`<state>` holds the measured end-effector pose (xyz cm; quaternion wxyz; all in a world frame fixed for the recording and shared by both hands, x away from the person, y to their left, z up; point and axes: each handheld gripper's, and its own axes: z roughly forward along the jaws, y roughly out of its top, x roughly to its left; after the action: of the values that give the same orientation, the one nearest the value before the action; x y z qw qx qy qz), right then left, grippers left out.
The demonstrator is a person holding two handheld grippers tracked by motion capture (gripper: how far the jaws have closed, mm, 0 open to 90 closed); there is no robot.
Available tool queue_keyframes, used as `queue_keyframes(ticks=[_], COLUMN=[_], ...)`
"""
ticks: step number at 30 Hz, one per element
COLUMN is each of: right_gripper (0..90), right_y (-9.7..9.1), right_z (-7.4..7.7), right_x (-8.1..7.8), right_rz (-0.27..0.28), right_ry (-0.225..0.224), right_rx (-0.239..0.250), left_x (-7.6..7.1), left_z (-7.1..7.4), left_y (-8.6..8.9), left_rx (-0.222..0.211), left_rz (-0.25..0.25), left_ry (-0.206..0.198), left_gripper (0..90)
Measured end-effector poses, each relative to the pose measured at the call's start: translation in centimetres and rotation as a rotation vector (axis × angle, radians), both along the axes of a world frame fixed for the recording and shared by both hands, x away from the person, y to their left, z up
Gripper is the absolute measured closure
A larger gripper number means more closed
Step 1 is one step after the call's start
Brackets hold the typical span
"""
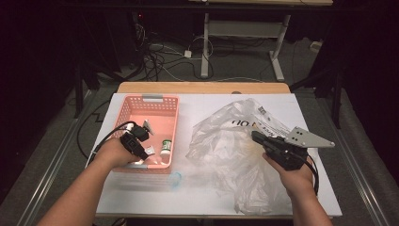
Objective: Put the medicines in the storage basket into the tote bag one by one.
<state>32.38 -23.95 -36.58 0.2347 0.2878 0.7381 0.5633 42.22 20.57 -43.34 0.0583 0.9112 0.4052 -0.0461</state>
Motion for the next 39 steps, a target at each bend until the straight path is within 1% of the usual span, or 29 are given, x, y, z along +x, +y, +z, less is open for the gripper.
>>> queue_keyframes(ticks=[2, 4, 8, 10, 11, 14, 16, 19, 20, 22, 24, 25, 26, 27, 28, 29, 30, 31, 32, 34, 36, 39], right_gripper=[90.0, 90.0, 90.0, 90.0, 90.0, 90.0, 90.0, 90.0, 90.0, 90.0, 90.0, 90.0, 90.0, 90.0, 90.0, 90.0, 90.0, 90.0, 90.0, 90.0, 90.0, 90.0], right_y=[0.0, 0.1, 0.1, 0.1, 0.2, 0.3, 0.3, 0.3, 0.3, 0.3, 0.4, 0.4, 0.4, 0.4, 0.4, 0.5, 0.5, 0.5, 0.5, 0.5, 0.5, 0.5], right_z=[0.0, 0.0, 0.0, -0.1, -0.1, -0.2, -0.2, -0.3, -0.3, -0.3, -0.3, -0.3, -0.3, -0.3, -0.3, -0.2, -0.2, -0.2, -0.2, 0.0, 0.0, 0.0], right_x=[0.0, 0.0, 0.1, 0.1, 0.1, 0.1, 0.2, 0.2, 0.2, 0.2, 0.2, 0.2, 0.2, 0.2, 0.2, 0.1, 0.1, 0.1, 0.0, -0.1, -0.1, -0.1], right_rz=[0.0, 0.001, 0.007, 0.008, 0.006, 0.008, 0.008, 0.008, 0.008, 0.012, 0.01, 0.01, 0.013, 0.013, 0.013, 0.014, 0.016, 0.016, 0.017, 0.017, 0.019, 0.021], right_ry=[0.001, -0.002, -0.003, 0.003, 0.007, 0.003, 0.004, 0.009, 0.009, 0.01, 0.008, 0.008, 0.008, 0.008, 0.009, 0.009, 0.006, 0.006, 0.004, 0.004, -0.001, -0.002], right_rx=[0.002, 0.002, 0.0, -0.003, 0.0, -0.004, -0.004, -0.004, -0.005, -0.006, -0.006, -0.006, -0.008, -0.008, -0.008, -0.007, -0.006, -0.006, -0.007, -0.004, 0.0, 0.002], left_x=[0.1, 0.3, 1.1, 1.6, 1.9, 2.7, 3.0, 3.4, 3.4, 3.2, 2.9, 2.7, 2.5, 2.3, 2.2, 2.1, 2.0, 1.9, 1.8, 1.6, 1.6, 1.5], left_z=[-0.1, -0.2, -0.2, -0.4, -0.5, -0.6, -0.6, -0.6, -0.5, -0.1, 0.6, 0.8, 1.1, 1.3, 1.4, 1.6, 1.6, 1.5, 1.4, 1.2, 0.9, 0.5], left_y=[-0.1, -0.3, -0.3, -0.3, -0.2, 0.1, 0.3, 0.8, 1.0, 1.2, 1.5, 1.6, 1.8, 2.0, 2.2, 2.5, 2.8, 2.9, 3.0, 3.0, 2.9, 2.7], left_rx=[0.013, 0.031, 0.039, 0.047, 0.046, 0.031, 0.03, 0.05, 0.047, 0.03, 0.007, 0.002, 0.005, 0.016, 0.019, 0.016, 0.012, 0.012, 0.023, 0.055, 0.069, 0.085], left_rz=[-0.002, 0.0, 0.004, 0.014, 0.025, 0.059, 0.074, 0.097, 0.107, 0.12, 0.132, 0.143, 0.15, 0.156, 0.169, 0.183, 0.197, 0.209, 0.207, 0.215, 0.232, 0.233], left_ry=[0.003, 0.016, -0.005, -0.015, -0.022, -0.061, -0.08, -0.112, -0.119, -0.137, -0.145, -0.147, -0.156, -0.164, -0.173, -0.171, -0.161, -0.143, -0.13, -0.126, -0.109, -0.076], left_gripper=[87.8, 87.9, 87.8, 87.8, 87.9, 87.9, 87.9, 87.9, 87.9, 87.6, 87.0, 81.4, 73.0, 73.0, 67.7, 55.8, 51.6, 51.6, 47.5, 44.3, 44.0, 44.1])
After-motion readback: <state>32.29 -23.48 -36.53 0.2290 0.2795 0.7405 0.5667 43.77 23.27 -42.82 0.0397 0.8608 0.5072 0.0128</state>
